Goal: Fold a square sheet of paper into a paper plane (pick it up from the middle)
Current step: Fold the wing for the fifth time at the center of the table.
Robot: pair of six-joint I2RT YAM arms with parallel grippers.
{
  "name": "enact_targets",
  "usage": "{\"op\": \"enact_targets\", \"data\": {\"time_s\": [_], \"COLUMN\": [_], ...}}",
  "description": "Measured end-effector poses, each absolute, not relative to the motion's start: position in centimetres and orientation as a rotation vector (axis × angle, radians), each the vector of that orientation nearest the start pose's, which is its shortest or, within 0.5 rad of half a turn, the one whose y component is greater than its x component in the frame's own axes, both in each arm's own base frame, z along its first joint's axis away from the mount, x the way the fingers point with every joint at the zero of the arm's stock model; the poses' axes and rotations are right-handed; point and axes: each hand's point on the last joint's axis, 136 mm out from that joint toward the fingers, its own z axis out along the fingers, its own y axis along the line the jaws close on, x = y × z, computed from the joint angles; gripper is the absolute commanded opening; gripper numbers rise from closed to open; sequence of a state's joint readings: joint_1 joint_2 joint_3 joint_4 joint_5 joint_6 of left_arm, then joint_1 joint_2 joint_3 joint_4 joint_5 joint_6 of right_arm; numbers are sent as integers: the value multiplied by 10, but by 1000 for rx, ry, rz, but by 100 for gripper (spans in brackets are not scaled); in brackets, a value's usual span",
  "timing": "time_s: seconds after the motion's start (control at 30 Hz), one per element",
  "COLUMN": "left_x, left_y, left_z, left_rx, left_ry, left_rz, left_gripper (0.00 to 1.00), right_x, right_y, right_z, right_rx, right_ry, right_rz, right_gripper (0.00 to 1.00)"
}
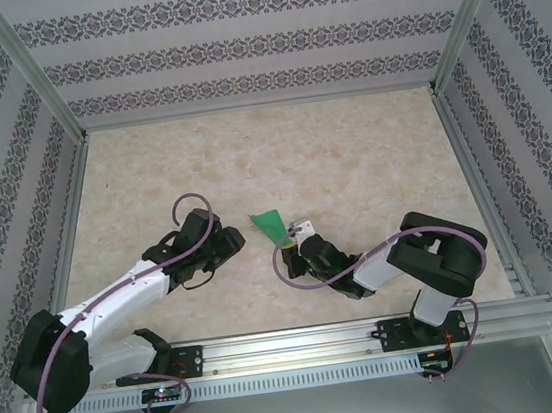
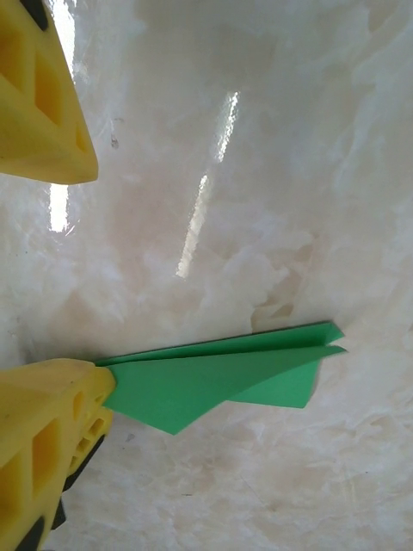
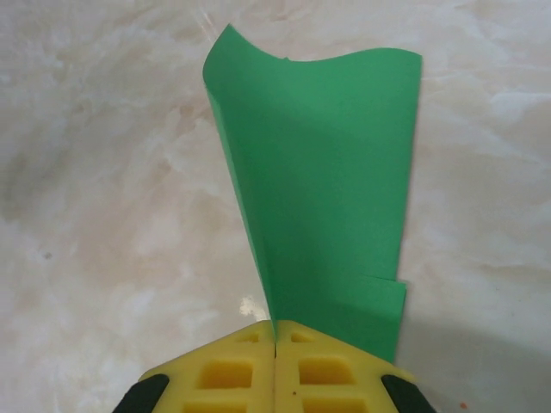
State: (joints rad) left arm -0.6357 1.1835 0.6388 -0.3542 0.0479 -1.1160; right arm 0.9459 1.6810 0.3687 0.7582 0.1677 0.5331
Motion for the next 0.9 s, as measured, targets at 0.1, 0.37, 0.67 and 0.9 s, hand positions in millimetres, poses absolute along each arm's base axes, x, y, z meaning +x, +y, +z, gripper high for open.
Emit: {"op": "enact_targets", "data": {"time_s": [0.1,0.37,0.67,0.9], "left_x": [249,254,255,262], "left_y": [-197,-205,-211,-216], "left_z": [91,90,91,108], "left_rx": [-595,-576,-544,-502], "left_ry": [2573,2572,2577,2534], "left_rz": [-777,-811,-833,-869], "left_gripper": [55,51,51,52], "right_x": [246,244,237,235], "right_y": [290,298,302,301], "right_z": [23,26,21,21], "right_rx": [-279,-191,-151,-113], "right_ry": [2186,2203,2264,2309], "right_rz": [774,928,990,1003], "right_gripper": [0,0,0,0]}}
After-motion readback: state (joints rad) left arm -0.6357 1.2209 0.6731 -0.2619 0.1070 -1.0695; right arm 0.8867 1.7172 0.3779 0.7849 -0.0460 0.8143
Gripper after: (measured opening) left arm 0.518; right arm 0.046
